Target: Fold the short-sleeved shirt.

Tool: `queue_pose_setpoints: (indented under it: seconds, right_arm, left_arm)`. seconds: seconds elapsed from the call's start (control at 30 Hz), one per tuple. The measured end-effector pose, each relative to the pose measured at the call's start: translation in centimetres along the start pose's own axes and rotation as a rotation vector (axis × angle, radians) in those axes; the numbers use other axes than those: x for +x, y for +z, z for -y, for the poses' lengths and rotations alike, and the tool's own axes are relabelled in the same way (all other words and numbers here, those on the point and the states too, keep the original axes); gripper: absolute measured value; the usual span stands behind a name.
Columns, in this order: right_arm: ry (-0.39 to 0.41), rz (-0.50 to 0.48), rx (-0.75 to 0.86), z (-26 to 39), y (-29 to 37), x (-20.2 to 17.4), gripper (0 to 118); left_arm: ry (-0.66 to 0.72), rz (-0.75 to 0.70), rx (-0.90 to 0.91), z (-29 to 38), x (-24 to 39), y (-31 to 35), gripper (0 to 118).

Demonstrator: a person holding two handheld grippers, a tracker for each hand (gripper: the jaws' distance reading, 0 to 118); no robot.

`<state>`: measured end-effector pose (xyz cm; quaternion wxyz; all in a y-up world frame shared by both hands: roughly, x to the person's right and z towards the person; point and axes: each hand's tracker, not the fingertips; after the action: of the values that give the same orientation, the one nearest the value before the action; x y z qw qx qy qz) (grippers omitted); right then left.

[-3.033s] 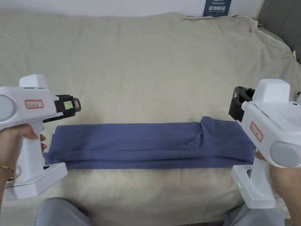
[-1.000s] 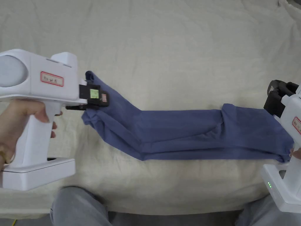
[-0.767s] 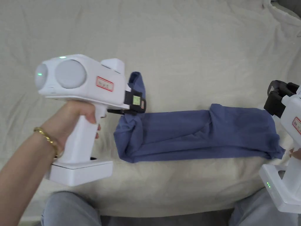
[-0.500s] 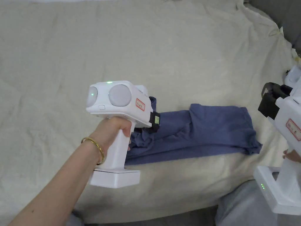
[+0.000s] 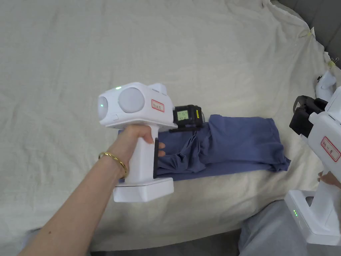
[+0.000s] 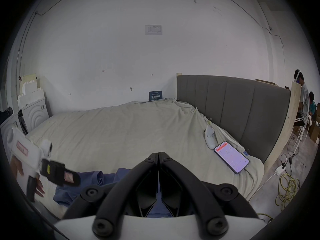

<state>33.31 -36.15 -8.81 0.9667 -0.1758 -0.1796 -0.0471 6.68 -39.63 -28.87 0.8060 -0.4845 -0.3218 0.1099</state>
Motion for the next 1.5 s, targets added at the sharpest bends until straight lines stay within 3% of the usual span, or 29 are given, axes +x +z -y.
queue_pose_setpoints:
  seconds: [0.1, 0.13, 0.17, 0.2, 0.23, 0.27, 0.37, 0.87, 1.03, 1.27, 1.4, 1.5]
  right_arm:
    - [-0.004, -0.016, 0.008, -0.2, 0.0, -0.3, 0]
    - [-0.004, -0.02, 0.01, -0.2, 0.0, -0.5, 0]
    - [-0.002, -0.025, 0.012, -0.3, 0.0, -0.6, 0]
    - [-0.001, -0.03, 0.015, -0.3, 0.0, -0.8, 0]
    - [-0.001, -0.036, 0.016, -0.4, 0.0, -0.9, 0]
    - [0.0, -0.042, 0.017, -0.4, -0.1, -1.0, 0]
    - [0.003, -0.053, 0.02, -0.4, -0.1, -1.2, 0]
    - [-0.041, -0.032, 0.014, 0.1, 0.5, 1.5, 0]
    - [-0.057, -0.013, 0.006, 0.5, 0.8, 3.0, 0]
    - [-0.063, 0.02, -0.009, 0.9, 1.3, 4.3, 0]
    - [-0.064, 0.021, -0.012, 0.9, 1.4, 4.3, 0]
    - [-0.054, 0.011, -0.01, 0.6, 1.2, 3.8, 0]
  left_arm:
    - [-0.047, -0.093, 0.091, -0.5, -1.1, 2.4, 117]
    - [-0.053, -0.132, 0.127, -0.2, -1.1, 3.2, 107]
    - [-0.07, -0.175, 0.176, 0.1, -1.4, 3.9, 91]
    - [-0.1, -0.221, 0.216, 0.6, -1.7, 4.3, 68]
    - [-0.143, -0.278, 0.247, 1.2, -1.9, 4.4, 34]
    - [-0.182, -0.338, 0.269, 1.9, -1.8, 4.4, 17]
    - [-0.229, -0.351, 0.288, 3.8, -2.1, 4.1, 0]
    - [-0.276, -0.315, 0.2, 13.1, 3.5, -6.5, 0]
    - [-0.419, -0.334, 0.168, 15.2, 6.8, -9.4, 0]
    - [-0.465, -0.268, 0.11, 14.8, 9.8, -10.9, 0]
    - [-0.233, -0.063, 0.139, 11.3, 8.9, -7.9, 0]
    - [-0.235, -0.028, 0.182, 7.4, 7.5, -4.7, 0]
